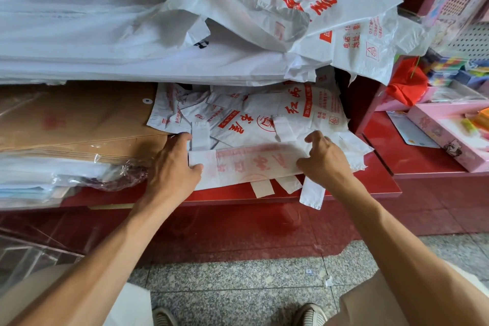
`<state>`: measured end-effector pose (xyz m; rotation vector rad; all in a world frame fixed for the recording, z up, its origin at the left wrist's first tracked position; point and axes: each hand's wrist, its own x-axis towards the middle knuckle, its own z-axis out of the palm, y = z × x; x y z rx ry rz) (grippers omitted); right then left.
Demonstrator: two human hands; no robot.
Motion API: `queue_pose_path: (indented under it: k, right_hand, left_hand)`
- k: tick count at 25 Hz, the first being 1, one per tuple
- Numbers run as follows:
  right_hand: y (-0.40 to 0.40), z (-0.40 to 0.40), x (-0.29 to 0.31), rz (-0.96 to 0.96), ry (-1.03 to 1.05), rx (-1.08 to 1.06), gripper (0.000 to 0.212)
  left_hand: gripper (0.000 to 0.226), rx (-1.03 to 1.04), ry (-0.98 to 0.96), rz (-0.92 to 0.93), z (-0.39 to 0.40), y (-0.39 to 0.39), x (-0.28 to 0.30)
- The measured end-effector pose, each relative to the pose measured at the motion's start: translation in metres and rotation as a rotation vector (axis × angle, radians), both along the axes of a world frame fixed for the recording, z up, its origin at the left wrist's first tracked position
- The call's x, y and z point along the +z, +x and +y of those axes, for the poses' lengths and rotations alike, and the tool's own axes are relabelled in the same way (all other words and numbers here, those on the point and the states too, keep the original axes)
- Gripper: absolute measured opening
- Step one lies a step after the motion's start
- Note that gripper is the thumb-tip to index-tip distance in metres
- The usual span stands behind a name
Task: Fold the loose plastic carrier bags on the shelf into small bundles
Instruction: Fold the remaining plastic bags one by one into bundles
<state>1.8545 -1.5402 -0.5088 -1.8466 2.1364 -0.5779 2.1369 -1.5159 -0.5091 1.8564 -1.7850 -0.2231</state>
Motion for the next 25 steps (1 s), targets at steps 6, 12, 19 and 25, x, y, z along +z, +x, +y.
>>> queue_pose_path:
  k: [6,12,19,25]
  right_hand:
    - [0.036,0.017,-0.02,0.171,-0.115,0.617,0.054]
    - [0.014,0.005,-0.001,0.178,0.209,0.512,0.069]
    - [0.0,-0.001,0.012,-0.163,-0.091,0.24,0.014]
    - [-0.007,0.004,0.022,-0.497,0.207,-0.078,0.046]
  left_hand:
    - [0.069,-0.481,0.113,-0.222,0.009,-0.027,-0.012]
    - [0.07,-0.385,0.211,-0.236,0.004,-0.018,0.005]
    - [0.007,-0.152,0.202,0.088,-0.004,-0.006,0.013]
    - [0.024,0.032,0.354,0.513,-0.008,0.006,0.014]
